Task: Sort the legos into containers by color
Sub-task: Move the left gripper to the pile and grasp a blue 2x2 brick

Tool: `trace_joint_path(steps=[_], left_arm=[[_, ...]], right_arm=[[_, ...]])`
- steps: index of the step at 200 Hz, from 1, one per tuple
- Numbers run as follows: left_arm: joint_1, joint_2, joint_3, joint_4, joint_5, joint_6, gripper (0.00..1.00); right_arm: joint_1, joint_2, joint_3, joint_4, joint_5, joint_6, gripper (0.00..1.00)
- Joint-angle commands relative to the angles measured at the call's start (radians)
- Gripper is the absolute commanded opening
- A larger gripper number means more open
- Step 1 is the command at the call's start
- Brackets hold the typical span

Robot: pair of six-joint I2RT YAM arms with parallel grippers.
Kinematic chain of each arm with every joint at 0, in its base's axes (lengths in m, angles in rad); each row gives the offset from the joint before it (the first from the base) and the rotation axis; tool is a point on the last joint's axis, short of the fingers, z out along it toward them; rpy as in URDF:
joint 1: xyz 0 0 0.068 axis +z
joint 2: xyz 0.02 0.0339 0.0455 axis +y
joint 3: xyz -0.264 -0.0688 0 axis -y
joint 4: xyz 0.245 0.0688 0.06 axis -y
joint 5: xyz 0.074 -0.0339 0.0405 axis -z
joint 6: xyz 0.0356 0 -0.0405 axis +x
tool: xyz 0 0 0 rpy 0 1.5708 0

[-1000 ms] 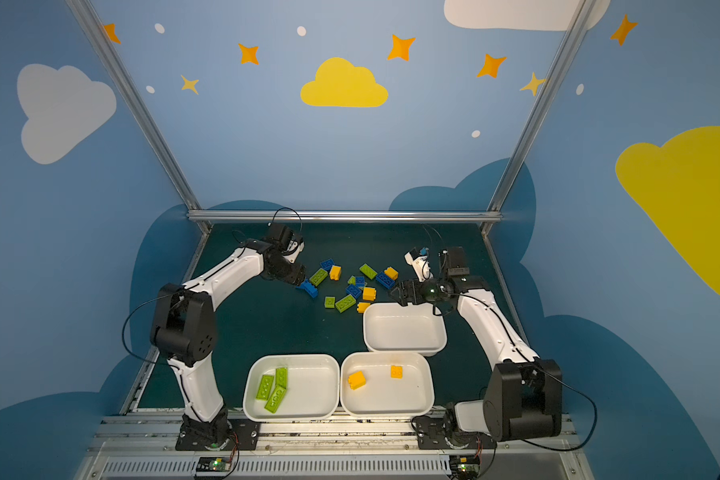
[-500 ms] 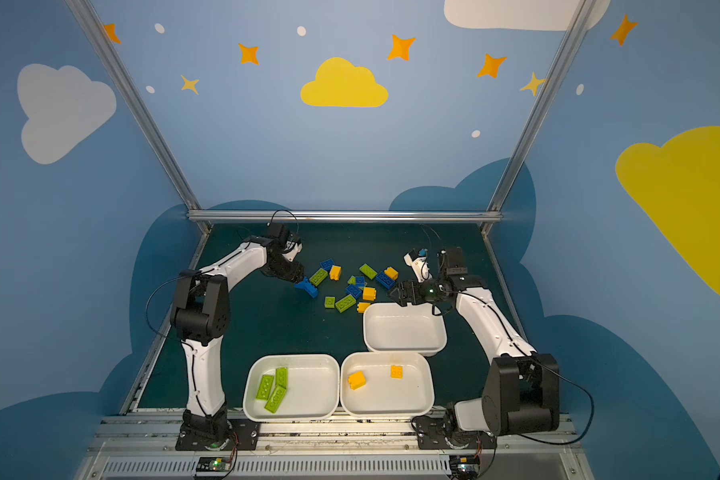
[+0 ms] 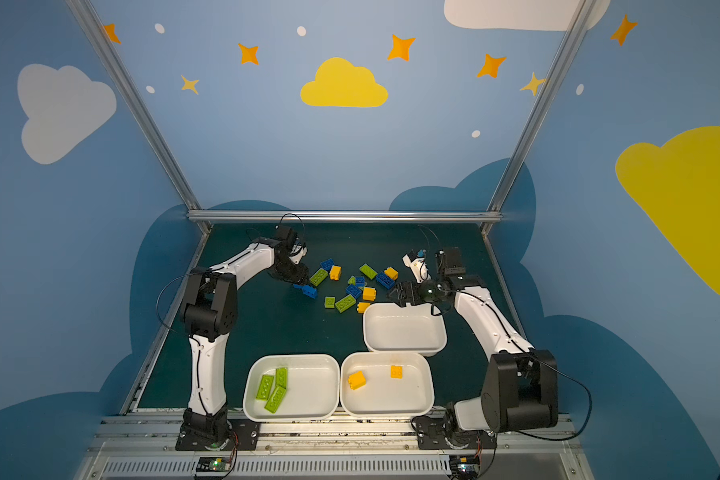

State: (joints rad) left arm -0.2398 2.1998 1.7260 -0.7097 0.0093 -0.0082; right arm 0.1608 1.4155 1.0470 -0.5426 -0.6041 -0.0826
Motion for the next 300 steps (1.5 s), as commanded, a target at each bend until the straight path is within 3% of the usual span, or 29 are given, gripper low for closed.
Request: trace_joint_path(steps=[1, 47, 66, 105, 126, 171, 206, 226, 257, 300], left_arm=[[0.014, -0.014, 0.014, -0.03, -0.042, -0.019, 0.66], [0.024, -0.011, 0.023, -0.062, -0.067, -0.033, 0.66], [0.022, -0.036, 0.011, -0.042, -0.02, -0.022, 0.69], [0.027, -0.06, 0.072, -0.127, -0.052, -0.024, 0.76], [0.026, -0.063, 0.133, -0.203, -0.064, -0.188, 0.75], [-0.007, -0.065, 0.158, -0.249, -0.196, -0.801, 0.76], [-0.02, -0.008, 0.185, -0.302, -0.173, -1.211, 0.76], [-0.045, 0.005, 0.175, -0.221, -0.184, -1.281, 0.76], [-0.055, 0.065, 0.238, -0.285, -0.208, -1.36, 0.74], [-0.056, 0.105, 0.225, -0.278, -0.206, -1.37, 0.69]], right_arm=[[0.003, -0.002, 0.022, -0.013, 0.001, 0.001, 0.98], [0.002, 0.001, 0.018, -0.002, -0.003, 0.006, 0.98], [0.003, -0.003, 0.012, -0.003, 0.0, 0.006, 0.98], [0.003, -0.006, 0.01, -0.003, 0.001, 0.005, 0.98], [0.002, -0.003, 0.007, 0.001, 0.001, 0.007, 0.98], [0.014, 0.006, 0.005, 0.018, -0.008, 0.02, 0.98], [0.015, 0.0, 0.002, 0.02, -0.005, 0.02, 0.98], [0.016, -0.005, -0.001, 0.015, -0.004, 0.019, 0.98], [0.015, -0.016, -0.008, 0.01, 0.0, 0.015, 0.98], [0.014, -0.009, -0.01, 0.015, -0.004, 0.018, 0.98]])
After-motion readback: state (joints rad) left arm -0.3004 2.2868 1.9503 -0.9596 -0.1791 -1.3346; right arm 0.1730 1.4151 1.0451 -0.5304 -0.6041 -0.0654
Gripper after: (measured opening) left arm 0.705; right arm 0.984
